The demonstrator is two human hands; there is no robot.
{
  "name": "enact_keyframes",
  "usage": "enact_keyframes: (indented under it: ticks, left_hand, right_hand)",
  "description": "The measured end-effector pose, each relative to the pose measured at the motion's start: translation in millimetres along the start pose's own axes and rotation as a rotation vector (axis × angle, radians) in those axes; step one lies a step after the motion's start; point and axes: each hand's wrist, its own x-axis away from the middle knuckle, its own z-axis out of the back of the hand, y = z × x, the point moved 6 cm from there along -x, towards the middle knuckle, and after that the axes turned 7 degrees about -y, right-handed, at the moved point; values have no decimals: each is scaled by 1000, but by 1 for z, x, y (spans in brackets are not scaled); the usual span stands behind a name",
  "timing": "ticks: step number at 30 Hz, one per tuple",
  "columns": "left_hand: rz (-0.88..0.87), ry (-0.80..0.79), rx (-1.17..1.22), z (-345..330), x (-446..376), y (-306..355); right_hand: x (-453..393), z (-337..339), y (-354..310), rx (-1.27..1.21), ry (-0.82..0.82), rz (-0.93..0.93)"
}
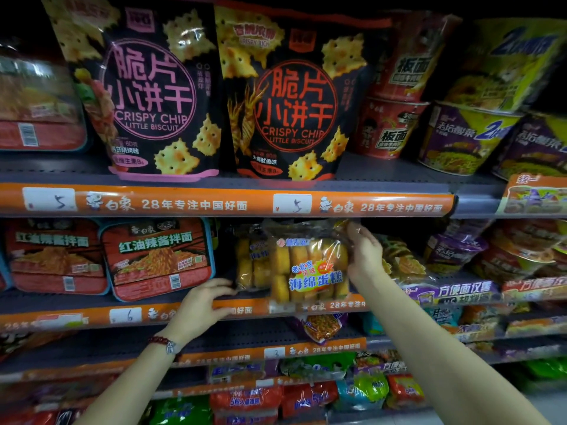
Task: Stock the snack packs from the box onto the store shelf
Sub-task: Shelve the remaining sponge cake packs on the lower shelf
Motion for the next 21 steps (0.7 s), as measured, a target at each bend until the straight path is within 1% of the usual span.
enact_keyframes:
  ticks: [4, 7, 11, 13, 15, 17, 19, 21]
  left_hand:
    - [20, -4, 7, -1, -1, -1]
    - [22, -5, 5, -1, -2, -2]
    - [19, -7, 1, -1, -3, -1]
    - [19, -10, 5, 0, -3, -1]
    - [17, -6, 5, 0, -3, 0]
    - [16, -5, 4, -1, -2, 0]
    - [16, -2, -4, 0, -2, 1]
    - [22, -1, -4, 0, -1, 1]
  right_hand:
    - [-1, 22, -20, 32, 27, 93]
    - [0, 39, -10, 15, 89, 87]
    - [-4, 45, -5, 62, 111, 123]
    - [-8, 46, -1, 56, 100, 108]
    - [-7, 44, 6, 61, 88, 47]
    - [0, 41, 10, 115, 28, -19]
    - [3, 39, 8, 228, -63, 2]
    - [1, 40, 6, 363, -197, 25]
